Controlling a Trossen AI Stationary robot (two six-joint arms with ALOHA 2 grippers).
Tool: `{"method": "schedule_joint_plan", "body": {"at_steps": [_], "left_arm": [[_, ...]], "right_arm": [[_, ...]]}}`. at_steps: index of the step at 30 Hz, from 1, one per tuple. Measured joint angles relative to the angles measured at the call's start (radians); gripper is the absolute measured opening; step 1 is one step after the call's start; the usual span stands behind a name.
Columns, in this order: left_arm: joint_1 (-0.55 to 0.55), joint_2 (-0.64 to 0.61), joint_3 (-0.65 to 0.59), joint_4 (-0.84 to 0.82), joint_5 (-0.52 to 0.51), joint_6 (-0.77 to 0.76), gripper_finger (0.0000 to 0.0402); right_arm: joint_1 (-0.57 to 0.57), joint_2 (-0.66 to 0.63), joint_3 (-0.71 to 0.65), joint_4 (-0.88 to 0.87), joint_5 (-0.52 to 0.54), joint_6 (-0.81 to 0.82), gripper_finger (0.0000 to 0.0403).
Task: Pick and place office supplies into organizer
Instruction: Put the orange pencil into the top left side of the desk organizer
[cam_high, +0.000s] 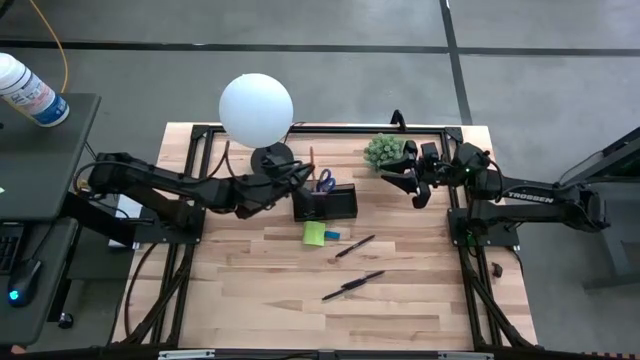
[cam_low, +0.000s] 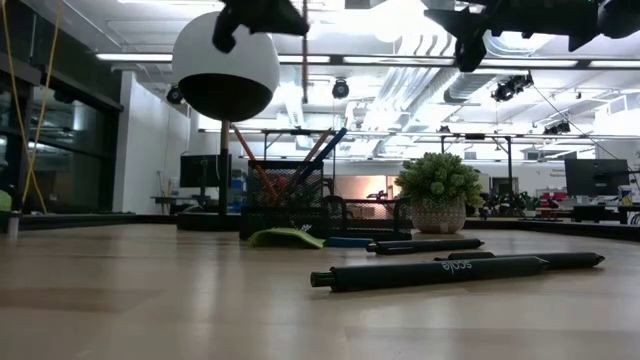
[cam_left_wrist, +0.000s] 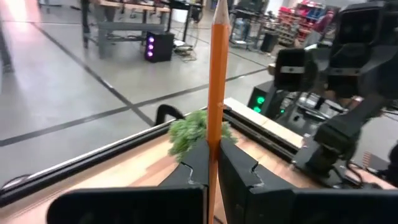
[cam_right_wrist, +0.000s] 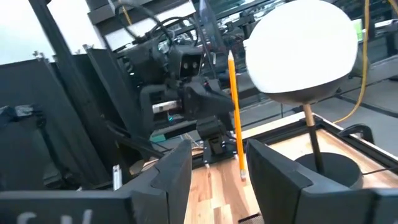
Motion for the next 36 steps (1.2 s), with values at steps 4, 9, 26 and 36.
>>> {"method": "schedule_joint_plan", "body": {"at_steps": [4, 9, 26, 36], "left_arm": [[0.0, -0.004, -0.052, -0.003, -0.039, -0.051, 0.0], [0.0, 0.005, -0.11, -0.005, -0.094, -0.084, 0.0], [0.001, 0.034, -0.24, -0.006, -0.215, -0.158, 0.0], [0.001, 0.152, -0.237, 0.11, -0.209, -0.159, 0.0]], "right_arm": [[0.0, 0.0, 0.0, -0.001, 0.04, 0.0, 0.0146], [0.001, 0.0, 0.0, 0.001, 0.046, 0.013, 0.0142], [0.001, 0.0, 0.0, 0.0, 0.047, 0.048, 0.0138], [0.001, 0.0, 0.0, -0.005, 0.064, 0.06, 0.0138]]}}
